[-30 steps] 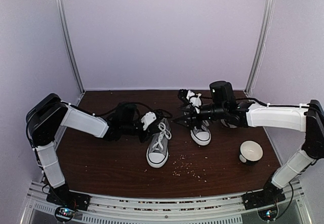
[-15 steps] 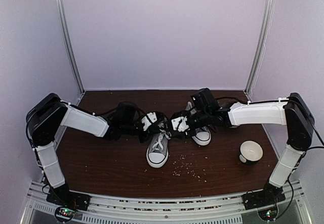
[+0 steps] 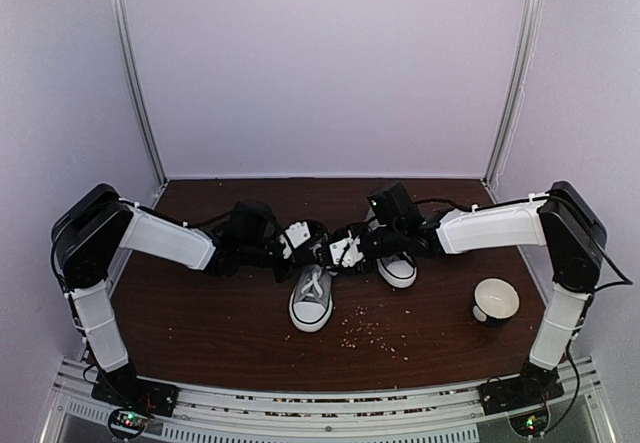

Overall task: Tie the shoes
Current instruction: Pass from the left arm to the right, then pick up the half-tied shoelace from the center of the board, then wrap the half-tied shoelace around a loop with the shoelace.

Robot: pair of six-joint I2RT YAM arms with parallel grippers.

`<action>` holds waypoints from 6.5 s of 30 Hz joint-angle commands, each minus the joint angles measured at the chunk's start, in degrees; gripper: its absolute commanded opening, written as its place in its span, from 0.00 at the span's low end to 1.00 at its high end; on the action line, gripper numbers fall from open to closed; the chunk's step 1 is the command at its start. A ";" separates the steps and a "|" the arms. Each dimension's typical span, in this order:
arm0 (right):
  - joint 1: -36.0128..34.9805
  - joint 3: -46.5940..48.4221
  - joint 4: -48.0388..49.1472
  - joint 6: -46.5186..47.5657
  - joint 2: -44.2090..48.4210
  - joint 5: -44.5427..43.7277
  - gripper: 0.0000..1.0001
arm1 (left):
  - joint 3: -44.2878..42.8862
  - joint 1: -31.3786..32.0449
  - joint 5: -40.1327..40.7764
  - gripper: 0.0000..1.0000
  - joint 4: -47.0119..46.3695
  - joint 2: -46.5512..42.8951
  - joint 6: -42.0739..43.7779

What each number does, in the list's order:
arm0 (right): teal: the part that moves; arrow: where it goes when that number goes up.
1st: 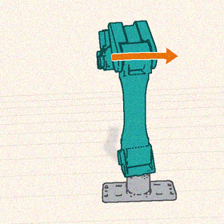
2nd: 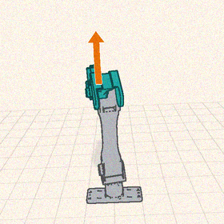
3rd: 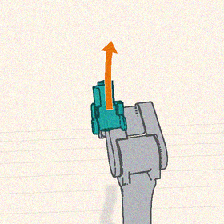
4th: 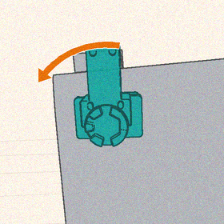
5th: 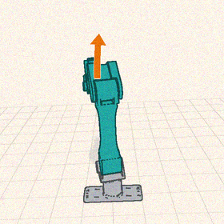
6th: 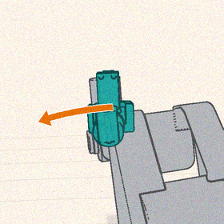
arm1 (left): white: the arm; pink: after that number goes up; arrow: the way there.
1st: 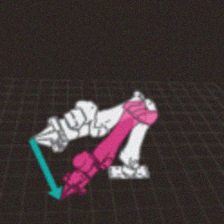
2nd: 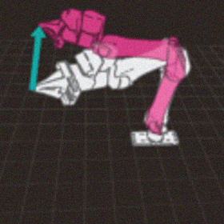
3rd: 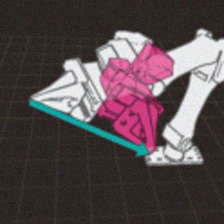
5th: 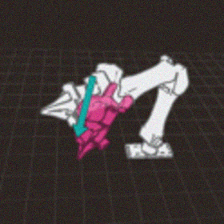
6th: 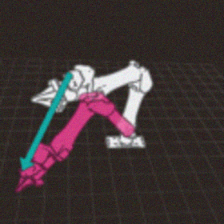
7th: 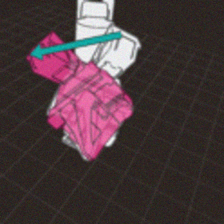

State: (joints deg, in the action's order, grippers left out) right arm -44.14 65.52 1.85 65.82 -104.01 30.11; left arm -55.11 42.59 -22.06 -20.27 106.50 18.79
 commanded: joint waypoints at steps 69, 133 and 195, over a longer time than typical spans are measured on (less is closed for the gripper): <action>-2.44 0.68 -5.53 4.05 1.17 -8.48 0.00 | -59.30 -10.59 15.11 0.65 81.56 32.46 23.78; -1.83 11.80 -35.53 -12.56 1.17 6.78 0.00 | 1.99 3.11 18.99 0.00 20.56 -28.83 -7.36; 6.41 22.99 -33.98 -43.26 -4.75 6.87 0.00 | 14.54 12.08 9.73 0.00 17.27 -25.40 -2.90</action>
State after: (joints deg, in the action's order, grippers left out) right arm -37.78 86.96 -30.76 22.55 -109.93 37.30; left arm -41.91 55.86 -13.37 -1.41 82.28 18.72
